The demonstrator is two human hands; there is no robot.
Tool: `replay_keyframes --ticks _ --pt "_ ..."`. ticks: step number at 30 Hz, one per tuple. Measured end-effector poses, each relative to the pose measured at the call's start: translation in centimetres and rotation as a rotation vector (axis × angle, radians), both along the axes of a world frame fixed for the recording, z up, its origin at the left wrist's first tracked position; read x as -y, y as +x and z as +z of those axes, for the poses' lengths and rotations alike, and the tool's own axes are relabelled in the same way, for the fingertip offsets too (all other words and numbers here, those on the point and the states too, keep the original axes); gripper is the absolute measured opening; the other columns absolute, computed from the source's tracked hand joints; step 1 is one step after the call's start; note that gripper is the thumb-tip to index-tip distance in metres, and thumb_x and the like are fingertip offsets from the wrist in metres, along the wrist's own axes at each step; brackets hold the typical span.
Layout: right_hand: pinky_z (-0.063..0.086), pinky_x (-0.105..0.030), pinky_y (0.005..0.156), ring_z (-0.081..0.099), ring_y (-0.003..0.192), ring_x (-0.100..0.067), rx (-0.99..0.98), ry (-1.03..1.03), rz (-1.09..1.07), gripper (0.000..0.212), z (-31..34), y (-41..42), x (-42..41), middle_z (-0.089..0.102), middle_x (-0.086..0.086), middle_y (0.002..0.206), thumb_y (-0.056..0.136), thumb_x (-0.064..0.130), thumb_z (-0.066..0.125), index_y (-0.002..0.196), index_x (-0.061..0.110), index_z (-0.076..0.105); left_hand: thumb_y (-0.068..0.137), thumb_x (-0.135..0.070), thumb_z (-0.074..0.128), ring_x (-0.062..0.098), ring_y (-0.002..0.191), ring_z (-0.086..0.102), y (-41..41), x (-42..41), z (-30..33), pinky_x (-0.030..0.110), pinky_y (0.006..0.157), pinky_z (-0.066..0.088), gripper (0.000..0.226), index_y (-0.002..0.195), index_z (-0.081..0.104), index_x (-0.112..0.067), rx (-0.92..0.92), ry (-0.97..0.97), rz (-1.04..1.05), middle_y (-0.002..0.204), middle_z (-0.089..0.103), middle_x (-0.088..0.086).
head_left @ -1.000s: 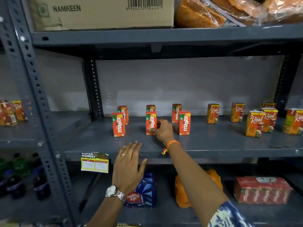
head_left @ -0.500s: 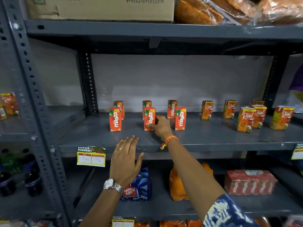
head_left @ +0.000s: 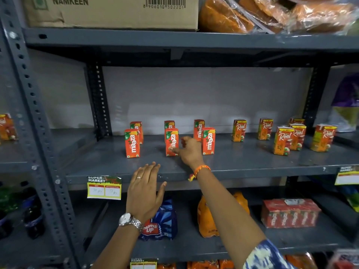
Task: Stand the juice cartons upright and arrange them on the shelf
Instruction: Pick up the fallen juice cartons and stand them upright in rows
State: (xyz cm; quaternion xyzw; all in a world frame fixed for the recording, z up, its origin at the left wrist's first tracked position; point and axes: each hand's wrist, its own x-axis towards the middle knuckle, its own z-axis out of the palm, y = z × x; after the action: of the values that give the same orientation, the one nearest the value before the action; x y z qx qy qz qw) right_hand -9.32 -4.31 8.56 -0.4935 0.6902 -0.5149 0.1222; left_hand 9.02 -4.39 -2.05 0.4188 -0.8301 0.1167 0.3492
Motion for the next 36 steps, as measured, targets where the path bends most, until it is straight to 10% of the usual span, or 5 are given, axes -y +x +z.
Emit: replay_keyframes --ticks 3,7,14,36 --pt "0.057 -0.029 0.079 0.065 0.089 -0.015 0.031 -0.297 -0.289 0.048 -1.1 -1.4 -2.5 0.067 0.001 0.095 0.065 0.037 0.088 0.100 0.017 0.061 0.098 -0.050 0.041 0.023 0.138 0.047 -0.1 0.1 -0.1 0.039 0.122 0.022 0.058 0.146 0.048 -0.017 -0.016 -0.015 0.001 0.150 0.052 0.003" --pt "0.046 -0.036 0.098 0.055 0.116 -0.025 0.011 -0.226 -0.474 0.077 -0.8 -4.4 -4.2 0.057 -0.009 0.120 0.060 0.037 0.090 0.119 0.011 0.049 0.098 -0.050 0.040 0.024 0.138 0.048 -0.5 0.1 -0.2 0.041 0.121 0.025 0.058 0.144 0.050 -0.016 -0.023 -0.011 0.022 0.148 0.053 0.004" --pt "0.049 -0.039 0.096 0.060 0.117 -0.029 0.037 0.114 -0.251 0.076 0.5 -8.0 -2.0 0.062 -0.012 0.126 0.066 0.032 0.089 0.127 0.008 0.051 0.099 -0.050 0.038 0.023 0.140 0.046 -0.5 0.0 -0.3 0.037 0.122 0.018 0.059 0.146 0.048 -0.016 -0.009 0.001 0.037 0.150 0.052 0.004" --pt "0.048 -0.033 0.089 0.061 0.116 -0.028 0.022 0.100 -0.202 0.077 -0.1 -8.3 -3.2 0.061 -0.012 0.126 0.068 0.036 0.087 0.128 0.008 0.047 0.097 -0.059 0.032 0.022 0.138 0.049 -0.3 -1.1 1.3 0.039 0.119 0.030 0.066 0.145 0.050 -0.018 -0.085 0.074 -0.015 0.149 0.053 0.003"
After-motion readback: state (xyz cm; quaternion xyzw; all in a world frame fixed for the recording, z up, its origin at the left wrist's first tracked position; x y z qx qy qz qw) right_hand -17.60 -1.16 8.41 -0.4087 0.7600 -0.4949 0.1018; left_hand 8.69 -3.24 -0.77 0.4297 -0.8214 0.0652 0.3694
